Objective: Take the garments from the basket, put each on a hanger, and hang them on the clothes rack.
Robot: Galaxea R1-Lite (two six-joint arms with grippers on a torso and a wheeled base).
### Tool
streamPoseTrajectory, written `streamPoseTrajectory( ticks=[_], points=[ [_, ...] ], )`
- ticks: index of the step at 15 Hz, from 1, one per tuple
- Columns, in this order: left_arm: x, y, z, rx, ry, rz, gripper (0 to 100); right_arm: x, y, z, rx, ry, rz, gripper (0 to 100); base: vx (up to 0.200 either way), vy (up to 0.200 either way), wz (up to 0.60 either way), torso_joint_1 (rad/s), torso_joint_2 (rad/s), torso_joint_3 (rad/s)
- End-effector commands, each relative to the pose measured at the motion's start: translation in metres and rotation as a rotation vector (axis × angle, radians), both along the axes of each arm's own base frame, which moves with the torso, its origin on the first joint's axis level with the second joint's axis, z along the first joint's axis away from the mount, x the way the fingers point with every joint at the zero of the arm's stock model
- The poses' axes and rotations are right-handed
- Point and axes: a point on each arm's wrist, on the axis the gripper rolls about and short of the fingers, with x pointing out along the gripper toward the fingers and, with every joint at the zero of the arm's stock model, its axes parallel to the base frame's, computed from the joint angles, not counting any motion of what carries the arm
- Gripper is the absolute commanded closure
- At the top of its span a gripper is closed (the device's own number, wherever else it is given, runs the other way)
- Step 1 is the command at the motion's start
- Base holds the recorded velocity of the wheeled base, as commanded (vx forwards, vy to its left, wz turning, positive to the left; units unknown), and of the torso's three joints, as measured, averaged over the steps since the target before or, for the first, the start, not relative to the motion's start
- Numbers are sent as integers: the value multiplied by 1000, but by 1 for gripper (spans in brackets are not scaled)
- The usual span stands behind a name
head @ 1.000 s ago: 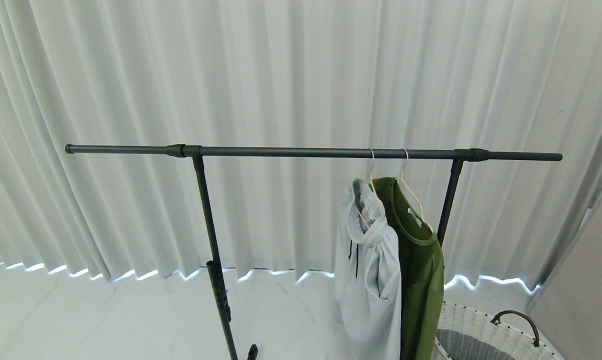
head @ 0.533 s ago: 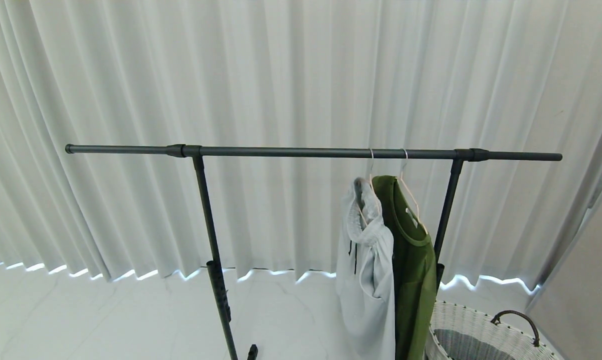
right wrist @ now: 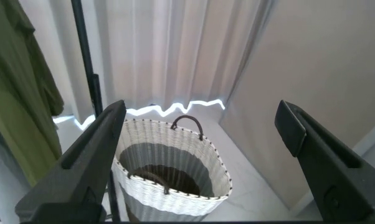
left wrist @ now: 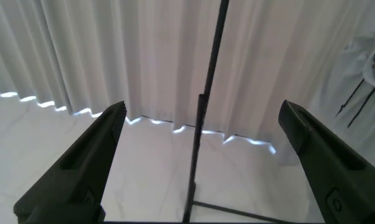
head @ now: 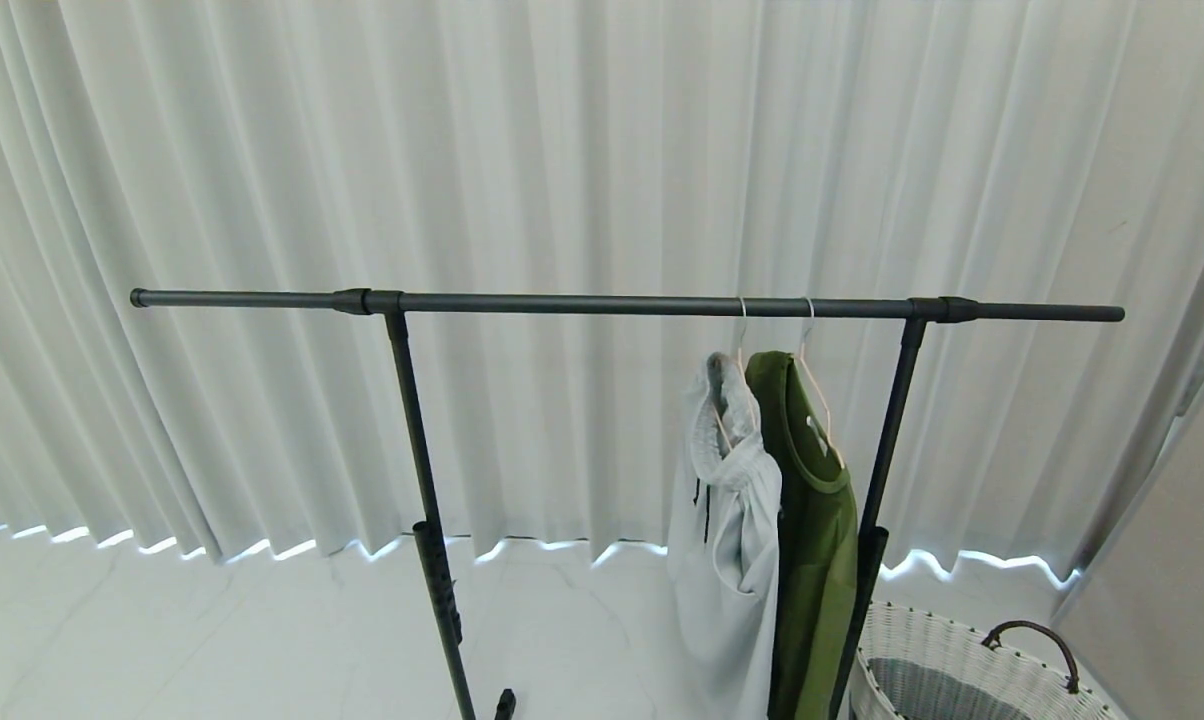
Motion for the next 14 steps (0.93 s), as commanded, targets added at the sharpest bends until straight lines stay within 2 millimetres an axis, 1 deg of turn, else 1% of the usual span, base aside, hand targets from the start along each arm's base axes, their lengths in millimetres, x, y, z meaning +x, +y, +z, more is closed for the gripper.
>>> streamPoseTrajectory(
  ticks=[1,3,4,6,8,10,11,12,14],
  points=[
    [-2,-1,0,2,-19,-40,0,0,0,0,-7,8,5,0,0,0,0,0,0,0],
    [-2,-1,0,-1,-20,-47,0,1,0,0,-14,9,10,0,0,0,0,0,0,0],
    [-1,-2,0,-4,-18,-95,0,1,0,-1,-10,-3,10,0,0,0,0,0,0,0],
    [-1,-6,0,-2,-18,-250,0,1,0,4,-5,-53,13,0,0,0,0,0,0,0],
    [-2,-6,0,1,-15,-281,0,1,0,5,-4,-61,-1,0,0,0,0,0,0,0],
    [-4,-4,-1,1,-26,-437,0,1,0,5,-4,-61,-1,0,0,0,0,0,0,0],
    [-4,-4,-1,8,-30,-467,0,1,0,5,1,-61,-1,0,0,0,0,0,0,0],
    [-4,-4,-1,6,-29,-456,0,1,0,5,13,-62,1,0,0,0,0,0,0,0],
    [-7,-3,-2,11,-65,-333,0,1,0,5,27,-70,-18,0,0,0,0,0,0,0]
  ],
)
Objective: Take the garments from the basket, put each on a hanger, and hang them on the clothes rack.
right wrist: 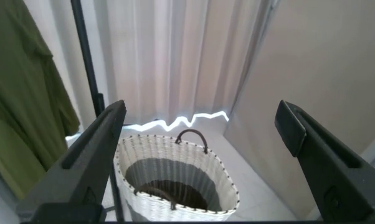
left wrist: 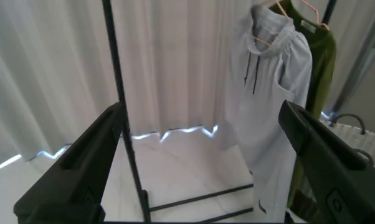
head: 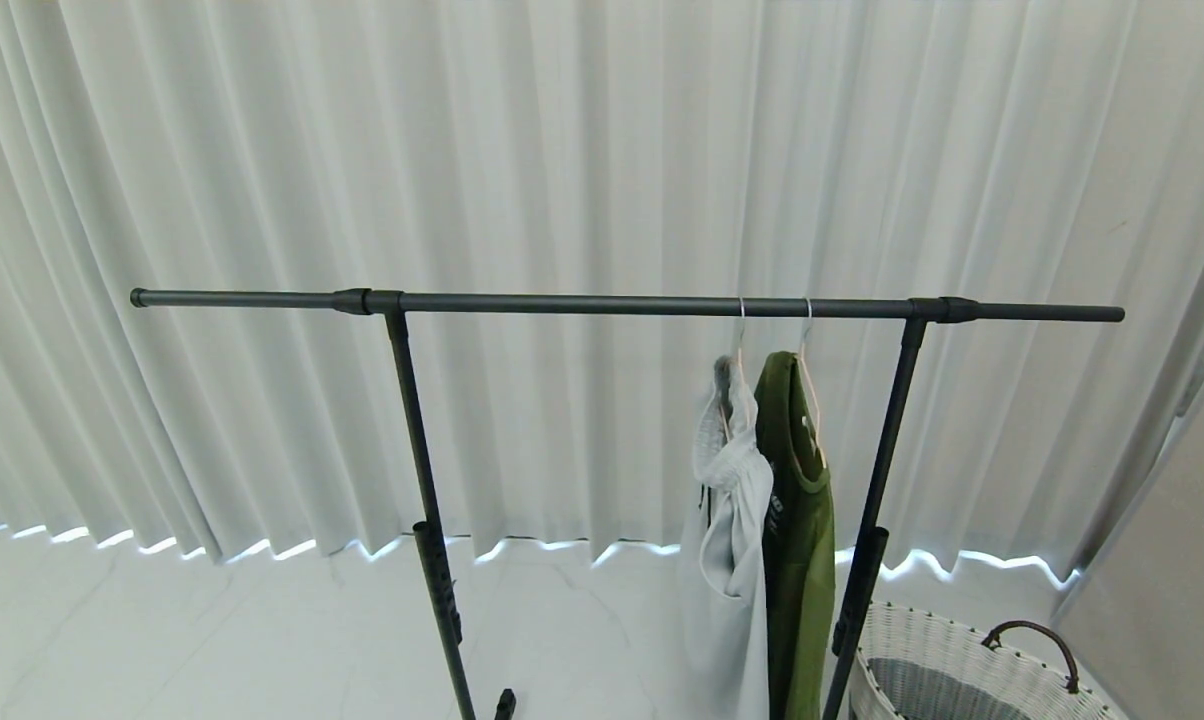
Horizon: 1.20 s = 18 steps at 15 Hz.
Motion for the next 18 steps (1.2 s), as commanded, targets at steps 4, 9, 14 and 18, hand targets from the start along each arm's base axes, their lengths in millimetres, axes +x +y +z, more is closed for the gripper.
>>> streamPoseTrajectory(
  ticks=[4,9,14,18],
  points=[
    [-5,4,-1,-19,-72,245,0,0,1,14,21,-144,46,0,0,0,0,0,0,0],
    [-5,4,-1,-38,-69,248,0,1,5,-4,45,32,238,0,0,0,0,0,0,0],
    [-5,4,-1,-39,-72,248,0,5,10,-9,-18,154,510,0,0,0,0,0,0,0],
    [-5,4,-1,-39,-69,248,0,1,13,-9,9,92,248,0,0,0,0,0,0,0]
  ],
)
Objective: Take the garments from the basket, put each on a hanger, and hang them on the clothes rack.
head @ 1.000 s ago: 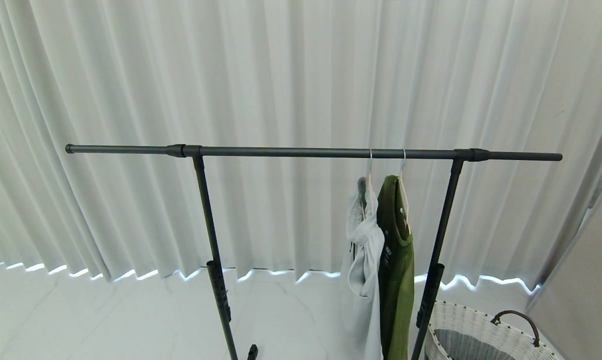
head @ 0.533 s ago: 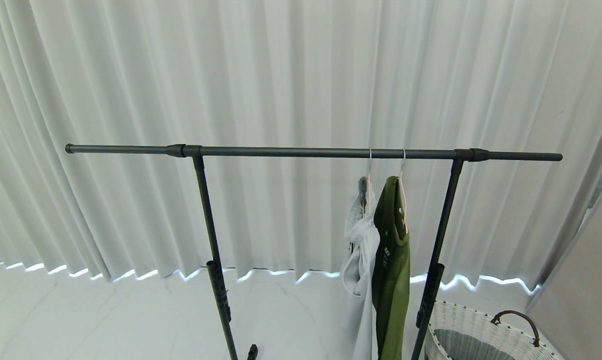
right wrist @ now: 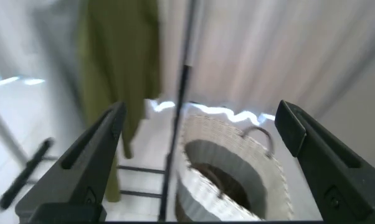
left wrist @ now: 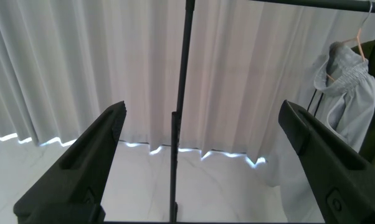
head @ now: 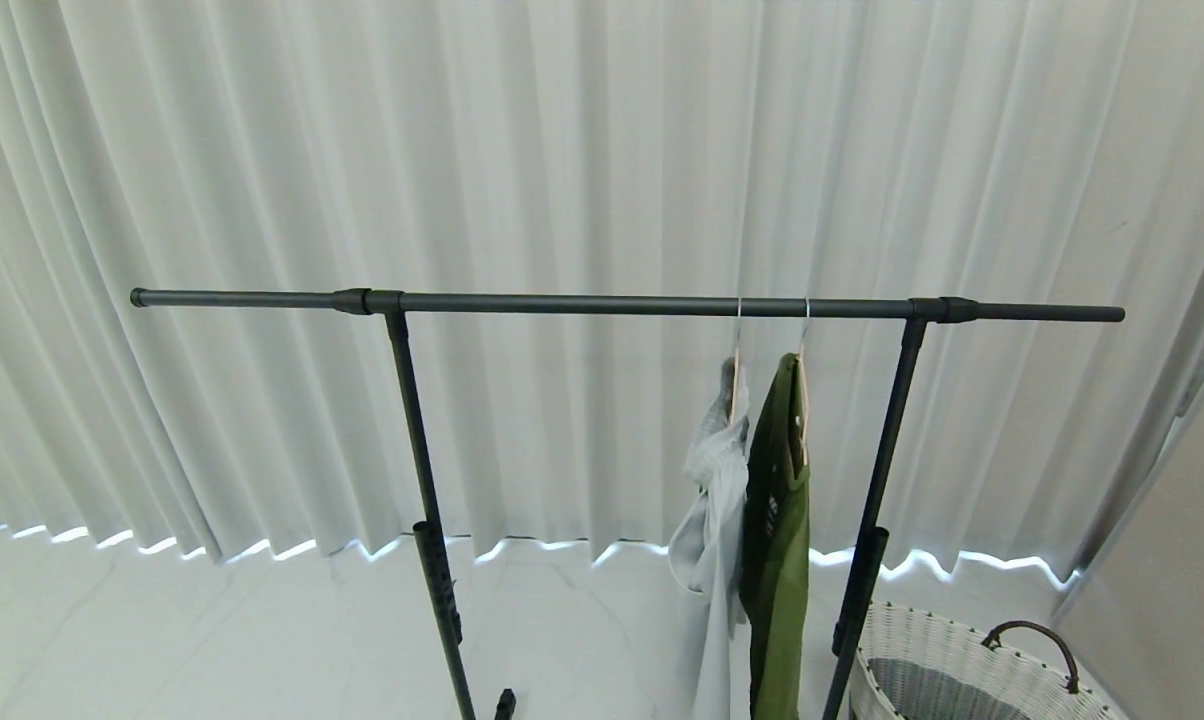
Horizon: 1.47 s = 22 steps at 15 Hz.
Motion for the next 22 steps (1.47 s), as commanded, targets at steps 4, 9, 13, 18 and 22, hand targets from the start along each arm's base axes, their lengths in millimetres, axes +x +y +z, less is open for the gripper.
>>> streamPoseTrajectory(
  ticks=[4,9,13,18,22],
  points=[
    [0,0,0,-1,-2,1,0,-3,1,-1,17,-31,-111,0,0,0,0,0,0,0],
    [0,0,0,-1,-2,1,0,-4,0,-1,12,-50,-10,0,0,0,0,0,0,0],
    [0,0,0,-1,-2,1,0,-10,0,-3,9,-126,-3,0,0,0,0,0,0,0],
    [0,0,0,1,-2,1,0,-10,-1,-3,22,-125,-38,0,0,0,0,0,0,0],
    [0,0,0,-1,-2,1,0,-10,-1,-3,27,-125,-40,0,0,0,0,0,0,0]
  ],
)
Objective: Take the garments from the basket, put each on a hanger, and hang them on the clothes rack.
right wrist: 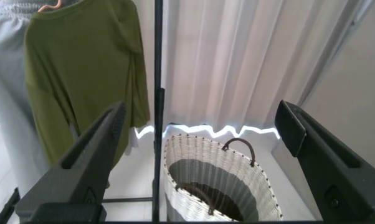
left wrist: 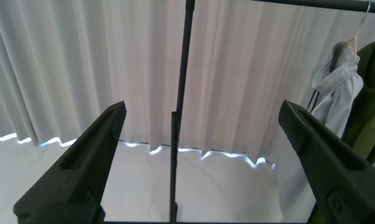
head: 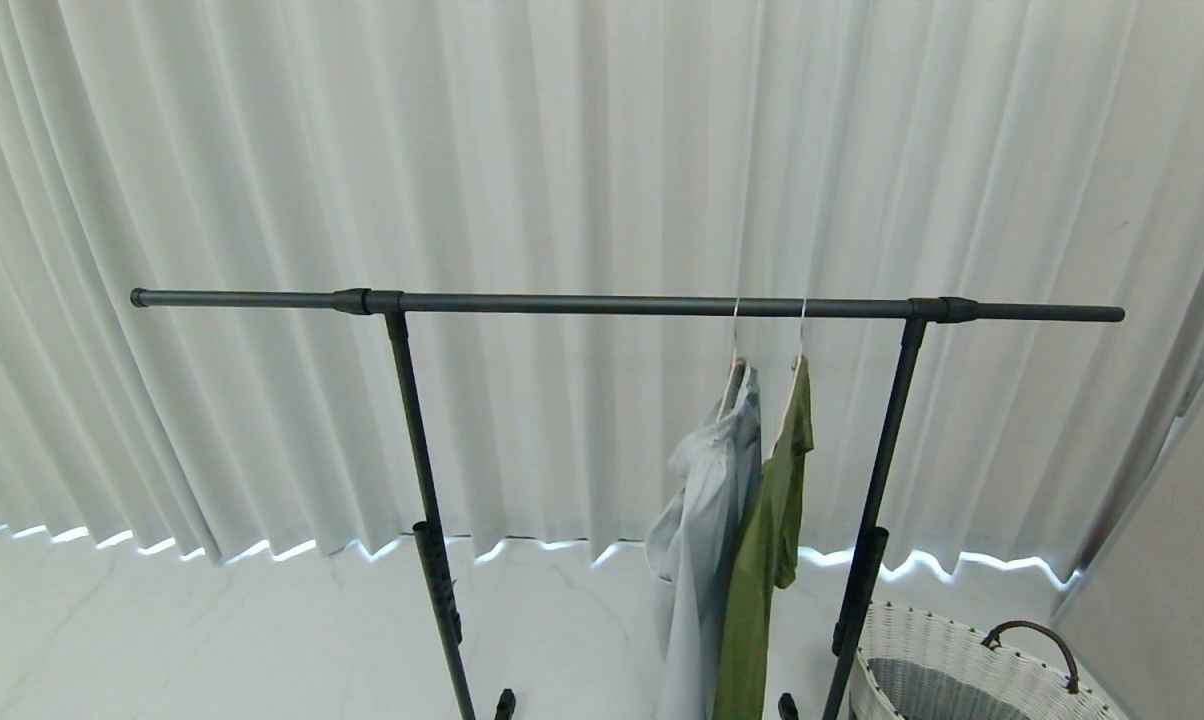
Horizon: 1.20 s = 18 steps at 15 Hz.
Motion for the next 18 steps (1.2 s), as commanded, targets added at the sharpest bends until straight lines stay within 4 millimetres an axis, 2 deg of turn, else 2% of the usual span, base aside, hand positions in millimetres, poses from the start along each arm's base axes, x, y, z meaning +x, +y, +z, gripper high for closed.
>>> streamPoseTrajectory(
  ticks=[1,18],
  points=[
    [0,0,0,0,-1,1,0,0,0,0,0,-2,0,0,0,0,0,0,0,0],
    [0,0,0,0,-1,1,0,0,0,0,0,-2,0,0,0,0,0,0,0,0]
  ],
)
